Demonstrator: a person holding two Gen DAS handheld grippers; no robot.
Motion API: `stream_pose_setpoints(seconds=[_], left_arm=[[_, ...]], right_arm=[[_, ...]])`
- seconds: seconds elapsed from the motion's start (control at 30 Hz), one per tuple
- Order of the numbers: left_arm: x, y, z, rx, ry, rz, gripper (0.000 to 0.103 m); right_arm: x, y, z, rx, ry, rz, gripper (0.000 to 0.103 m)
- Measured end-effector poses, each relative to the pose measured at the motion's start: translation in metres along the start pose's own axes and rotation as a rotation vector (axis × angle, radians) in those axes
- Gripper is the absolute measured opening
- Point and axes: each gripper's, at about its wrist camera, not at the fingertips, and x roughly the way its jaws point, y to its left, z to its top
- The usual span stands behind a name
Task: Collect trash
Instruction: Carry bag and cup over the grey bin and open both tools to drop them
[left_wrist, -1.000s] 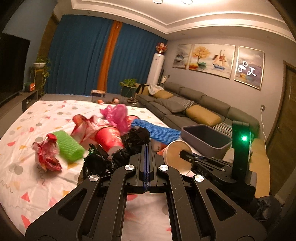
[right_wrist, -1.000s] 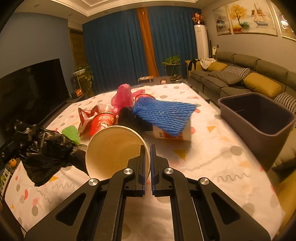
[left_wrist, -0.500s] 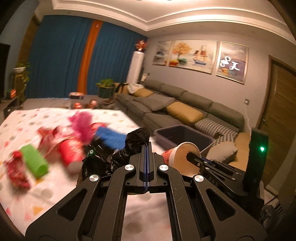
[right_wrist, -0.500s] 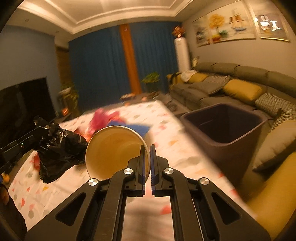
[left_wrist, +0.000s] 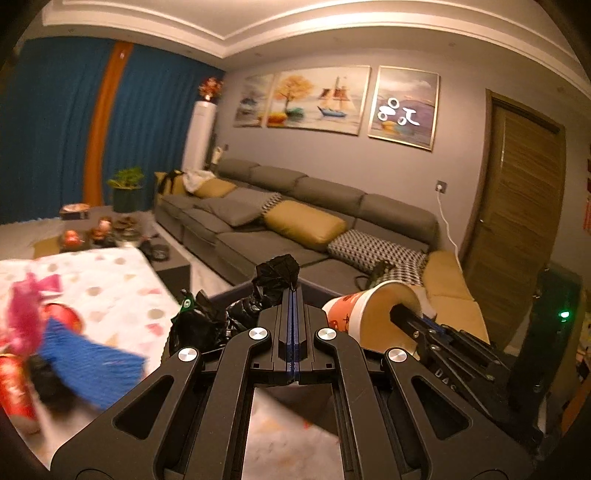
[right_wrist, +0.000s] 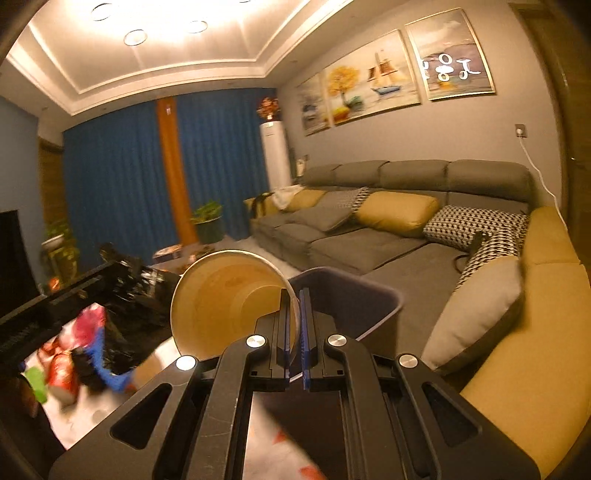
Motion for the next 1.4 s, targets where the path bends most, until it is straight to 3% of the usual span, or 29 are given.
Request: stream_pose_setpoints(seconds=[0.33,0.63,0.7,0.73,0.77,0.87,0.97,1.2,1.23,1.3,1.4], left_arm=[[0.077,0.004,-0.012,-0.003,0.08,-0.071,0.0],[0.11,0.009,-0.029,-0.032,0.166,-0.08,0.002],[0.112,0.011,-0.031,-0.033,0.186,-0.069,0.019],[0.111,0.014,-0.032,-0.037,0.19,-0.056,0.039],[0.109,0.017,-0.034,-0.044,0.186,-0.048,0.052],[0.097,0.03,-0.036,-0.055,0.169,0.03,0.07],[0.083,0.04,-0.035,-0.055,0.161,0.081,0.074],[0.003,0.056,-0.035,-0.051,0.066,0.251,0.09],[-0.006,0.057,-0.037,-0.053,0.059,0.266,0.091],[-0.028,0.064,-0.04,-0.052,0.047,0.332,0.092],[-0.056,0.076,-0.046,-0.071,0.04,0.43,0.094]], right_arm=[[0.027,-0.025,0.005,0.031,-0.006,-0.055,0.006],[0.053,-0.02,0.005,0.037,0.038,-0.039,0.005],[0.056,-0.019,0.005,0.04,0.044,-0.038,0.006],[0.058,-0.019,0.004,0.045,0.048,-0.035,0.006],[0.06,-0.019,0.004,0.049,0.052,-0.034,0.006],[0.067,-0.019,0.002,0.051,0.065,-0.037,0.006],[0.077,-0.018,0.0,0.047,0.087,-0.033,0.006],[0.098,-0.004,-0.009,0.023,0.128,-0.033,0.007],[0.101,-0.002,-0.011,0.02,0.133,-0.03,0.009],[0.104,-0.002,-0.011,0.015,0.136,-0.034,0.028],[0.104,0.0,-0.013,0.007,0.129,-0.048,0.039]])
